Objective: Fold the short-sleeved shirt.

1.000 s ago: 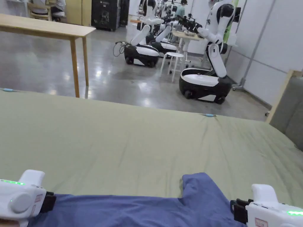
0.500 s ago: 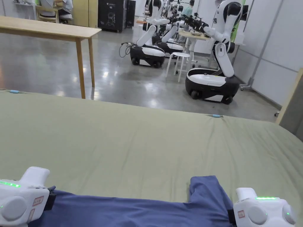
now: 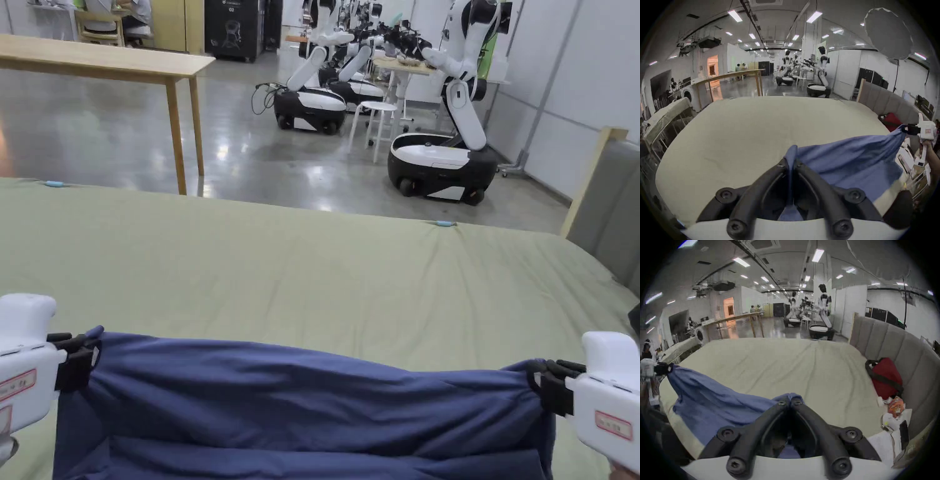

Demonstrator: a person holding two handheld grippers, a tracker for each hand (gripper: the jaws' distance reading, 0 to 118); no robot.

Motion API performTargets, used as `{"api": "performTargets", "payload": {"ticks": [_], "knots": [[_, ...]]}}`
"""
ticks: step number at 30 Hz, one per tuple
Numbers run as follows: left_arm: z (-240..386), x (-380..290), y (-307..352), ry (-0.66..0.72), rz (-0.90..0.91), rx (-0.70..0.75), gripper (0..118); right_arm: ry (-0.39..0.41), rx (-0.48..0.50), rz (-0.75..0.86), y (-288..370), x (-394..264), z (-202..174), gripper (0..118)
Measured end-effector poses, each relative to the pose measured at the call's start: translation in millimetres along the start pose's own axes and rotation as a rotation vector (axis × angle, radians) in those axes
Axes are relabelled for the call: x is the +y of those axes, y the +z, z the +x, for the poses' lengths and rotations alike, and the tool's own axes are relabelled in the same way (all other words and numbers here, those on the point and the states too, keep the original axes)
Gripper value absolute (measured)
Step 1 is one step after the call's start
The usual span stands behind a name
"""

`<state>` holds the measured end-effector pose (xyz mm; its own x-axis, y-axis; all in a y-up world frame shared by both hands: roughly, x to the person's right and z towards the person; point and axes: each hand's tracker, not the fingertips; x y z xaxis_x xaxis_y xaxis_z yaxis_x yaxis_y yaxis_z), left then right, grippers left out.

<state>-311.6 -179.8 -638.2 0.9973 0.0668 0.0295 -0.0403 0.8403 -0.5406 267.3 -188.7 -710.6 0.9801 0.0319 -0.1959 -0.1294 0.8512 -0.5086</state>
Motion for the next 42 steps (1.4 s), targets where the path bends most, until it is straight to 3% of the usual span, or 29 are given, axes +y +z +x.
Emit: {"api": "performTargets", "payload": {"ticks": [5, 9, 13, 14, 15, 16, 17, 18, 22, 25, 26, 27, 28, 29, 31, 37, 38, 39, 40, 41, 42], "knots": [[-1, -71, 29, -0.055, -0.14, -0.001, 3, 0.098, -0.028, -0.102, 28, -77, -16, 3], [-2, -122, 13, -0.038, -0.266, 0.037, 3, 0.072, -0.029, -0.217, 13, -134, -25, 3], [5, -122, 16, -0.014, -0.239, 0.082, 11, 0.018, -0.055, -0.188, 21, -138, -24, 4], [10, -115, 22, -0.028, -0.209, 0.114, 30, 0.003, -0.062, -0.147, 28, -130, -23, 12], [17, -104, 31, -0.06, -0.156, 0.113, 65, -0.007, -0.067, -0.093, 38, -119, -25, 32], [25, -94, 40, -0.081, -0.093, 0.097, 108, -0.02, -0.058, -0.037, 47, -106, -28, 74], [34, -83, 47, -0.095, -0.028, 0.076, 118, -0.04, -0.035, 0.027, 56, -97, -31, 100], [46, -71, 56, -0.114, 0.05, 0.048, 118, -0.068, 0.02, 0.14, 70, -83, -39, 113], [81, -43, 78, -0.145, 0.348, 0.043, 118, -0.081, 0.019, 0.366, 97, -44, -78, 117], [97, -39, 82, -0.098, 0.456, 0.063, 114, -0.004, -0.035, 0.425, 103, -36, -105, 111], [100, -40, 82, -0.095, 0.437, 0.061, 104, 0.021, -0.025, 0.425, 100, -38, -112, 91], [97, -43, 78, -0.085, 0.43, 0.062, 77, 0.024, -0.01, 0.419, 99, -41, -117, 48], [97, -44, 76, -0.072, 0.414, 0.05, 19, 0.025, -0.015, 0.4, 94, -42, -123, 0], [96, -45, 71, -0.07, 0.361, 0.056, 0, 0.031, -0.029, 0.374, 91, -44, -127, 0], [88, -51, 70, -0.07, 0.327, 0.038, 0, 0.034, 0.039, 0.347, 86, -51, -125, 0], [23, -78, 66, 0.098, 0.102, 0.005, 1, 0.074, 0.042, 0.328, 87, -63, -131, 0], [10, -85, 65, 0.14, 0.072, -0.023, 9, 0.076, 0.047, 0.317, 86, -65, -135, 0], [-3, -94, 65, 0.198, 0.046, -0.059, 27, 0.077, 0.053, 0.308, 84, -68, -135, 0], [-17, -105, 65, 0.249, 0.036, -0.072, 76, 0.077, 0.059, 0.294, 81, -71, -135, 0], [-30, -114, 63, 0.291, 0.021, -0.084, 76, 0.076, 0.064, 0.28, 79, -73, -136, 0], [-44, -125, 60, 0.339, -0.008, -0.111, 90, 0.07, 0.069, 0.265, 78, -74, -139, 0]]}}
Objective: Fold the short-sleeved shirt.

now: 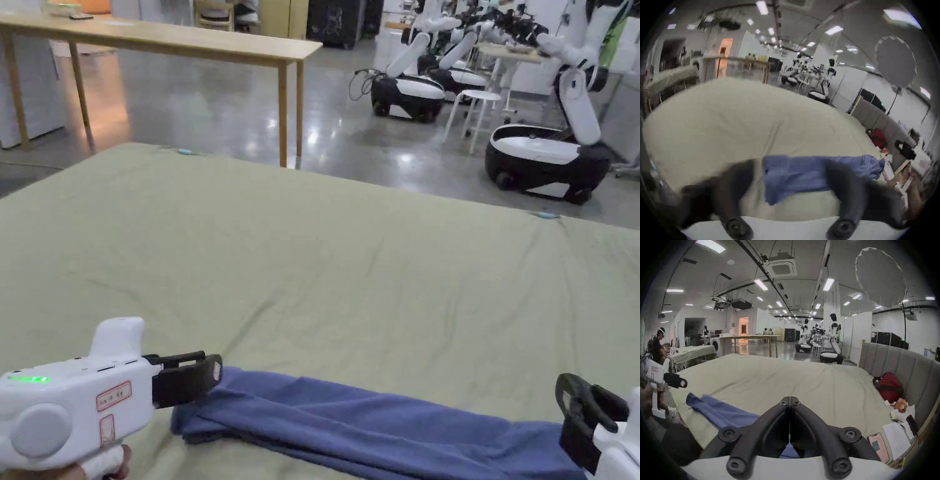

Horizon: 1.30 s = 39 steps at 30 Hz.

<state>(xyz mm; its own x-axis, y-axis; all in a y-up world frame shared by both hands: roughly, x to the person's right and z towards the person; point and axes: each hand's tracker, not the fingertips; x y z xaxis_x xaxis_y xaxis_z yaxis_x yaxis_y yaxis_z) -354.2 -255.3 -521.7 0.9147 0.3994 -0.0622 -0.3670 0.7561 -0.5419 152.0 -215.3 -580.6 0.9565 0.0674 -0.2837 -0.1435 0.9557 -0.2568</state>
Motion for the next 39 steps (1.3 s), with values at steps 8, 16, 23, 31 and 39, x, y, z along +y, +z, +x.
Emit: {"api": "performTargets", "payload": {"ticks": [8, 16, 23, 31, 39], "knots": [[-70, -21, -27, 0.57, -0.13, -0.387, 118, -0.036, 0.028, -0.044, -9, -4, -15, 0], [-107, -40, -123, 0.813, -0.178, -0.632, 118, -0.037, 0.039, -0.046, -12, 4, -27, 0], [-73, -49, -140, 0.7, -0.231, -0.317, 9, -0.034, 0.025, -0.063, -12, 3, -30, 0], [-53, 15, -83, 0.402, -0.115, -0.039, 9, -0.021, 0.011, -0.058, -3, 7, -22, 0], [124, 31, -71, -0.377, -0.045, 0.125, 9, -0.028, 0.033, -0.04, 4, 2, -23, 0]]}}
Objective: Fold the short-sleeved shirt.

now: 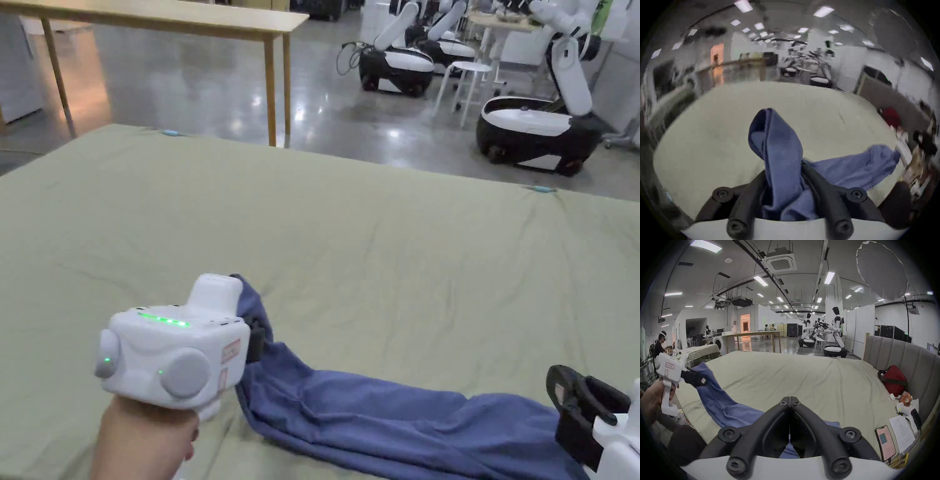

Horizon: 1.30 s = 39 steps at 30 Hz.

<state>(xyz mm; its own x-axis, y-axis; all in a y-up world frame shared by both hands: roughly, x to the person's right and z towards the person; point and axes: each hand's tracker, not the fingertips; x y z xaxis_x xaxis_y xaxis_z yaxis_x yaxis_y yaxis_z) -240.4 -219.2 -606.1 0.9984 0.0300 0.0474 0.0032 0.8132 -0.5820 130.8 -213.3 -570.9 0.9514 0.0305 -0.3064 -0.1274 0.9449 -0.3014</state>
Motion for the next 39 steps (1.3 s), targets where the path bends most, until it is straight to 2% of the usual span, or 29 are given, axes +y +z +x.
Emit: {"api": "performTargets", "payload": {"ticks": [4, 7, 8, 9, 10, 11, 12, 14, 17, 19, 21, 22, 23, 24, 25, 27, 31, 37, 39], "knots": [[111, -20, -34, -0.279, -0.071, -0.094, 9, -0.027, 0.001, 0.008, 6, -7, 7, 0], [156, -43, -70, -0.297, -0.166, -0.135, 10, -0.037, -0.01, 0.007, 11, -14, 12, 0], [161, -50, -81, -0.293, -0.186, -0.119, 14, -0.042, -0.013, 0.005, 13, -16, 14, 0], [166, -58, -92, -0.296, -0.211, -0.096, 29, -0.053, -0.014, 0.003, 15, -18, 17, 0], [164, -61, -99, -0.312, -0.182, -0.074, 73, -0.065, -0.017, 0.001, 17, -20, 20, 0], [162, -62, -103, -0.295, -0.193, -0.096, 99, -0.073, -0.018, -0.003, 17, -22, 23, 0], [158, -62, -99, -0.249, -0.194, -0.14, 107, -0.076, -0.015, -0.013, 17, -24, 25, 0], [149, -53, -79, -0.151, -0.124, -0.199, 108, -0.067, -0.027, -0.023, 18, -29, 29, 0], [118, -26, -46, -0.054, -0.035, -0.291, 108, -0.075, -0.025, -0.032, 19, -31, 34, 0], [90, -14, -32, 0.022, 0.032, -0.248, 106, -0.08, -0.029, -0.026, 20, -32, 36, 0], [58, -9, -31, 0.193, -0.019, -0.258, 104, -0.096, -0.03, -0.021, 21, -32, 39, 0], [45, -11, -35, 0.287, -0.06, -0.299, 98, -0.106, -0.028, -0.019, 20, -33, 40, 0], [41, -12, -42, 0.329, -0.081, -0.333, 77, -0.113, -0.026, -0.019, 18, -33, 40, 0], [41, -18, -49, 0.351, -0.104, -0.347, 46, -0.118, -0.023, -0.021, 16, -33, 40, 0], [47, -25, -56, 0.307, -0.128, -0.335, 14, -0.121, -0.022, -0.023, 15, -33, 40, 0], [63, -39, -69, 0.304, -0.187, -0.405, 13, -0.128, -0.019, -0.023, 14, -33, 40, 0], [92, -60, -100, 0.428, -0.229, -0.518, 13, -0.138, -0.013, -0.029, 13, -35, 41, 0], [133, -64, -120, 0.376, -0.238, -0.562, 13, -0.148, -0.034, -0.034, 16, -40, 50, 0], [145, -62, -115, 0.295, -0.254, -0.547, 13, -0.155, -0.038, -0.038, 16, -41, 52, 0]]}}
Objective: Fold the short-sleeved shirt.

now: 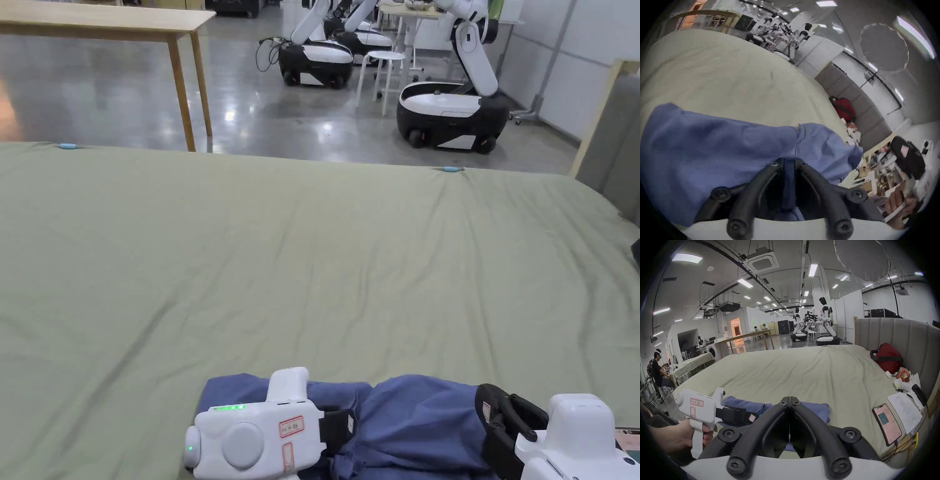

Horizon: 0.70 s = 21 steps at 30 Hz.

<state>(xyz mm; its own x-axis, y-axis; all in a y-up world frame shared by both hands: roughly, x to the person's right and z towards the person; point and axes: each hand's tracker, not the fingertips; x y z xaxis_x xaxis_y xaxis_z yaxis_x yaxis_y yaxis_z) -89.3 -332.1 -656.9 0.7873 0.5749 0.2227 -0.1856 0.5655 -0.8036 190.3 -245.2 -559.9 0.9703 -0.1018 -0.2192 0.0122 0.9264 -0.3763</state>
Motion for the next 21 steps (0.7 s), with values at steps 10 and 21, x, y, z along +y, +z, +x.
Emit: {"api": "performTargets", "payload": {"ticks": [10, 21], "knots": [[-13, 4, 119, -0.101, 0.179, 0.109, 28, 0.021, 0.022, 0.009, 4, 4, -15, 0], [-173, -30, 172, 0.516, 0.258, -0.191, 118, 0.078, 0.083, -0.009, 2, 7, -51, 0]]}}
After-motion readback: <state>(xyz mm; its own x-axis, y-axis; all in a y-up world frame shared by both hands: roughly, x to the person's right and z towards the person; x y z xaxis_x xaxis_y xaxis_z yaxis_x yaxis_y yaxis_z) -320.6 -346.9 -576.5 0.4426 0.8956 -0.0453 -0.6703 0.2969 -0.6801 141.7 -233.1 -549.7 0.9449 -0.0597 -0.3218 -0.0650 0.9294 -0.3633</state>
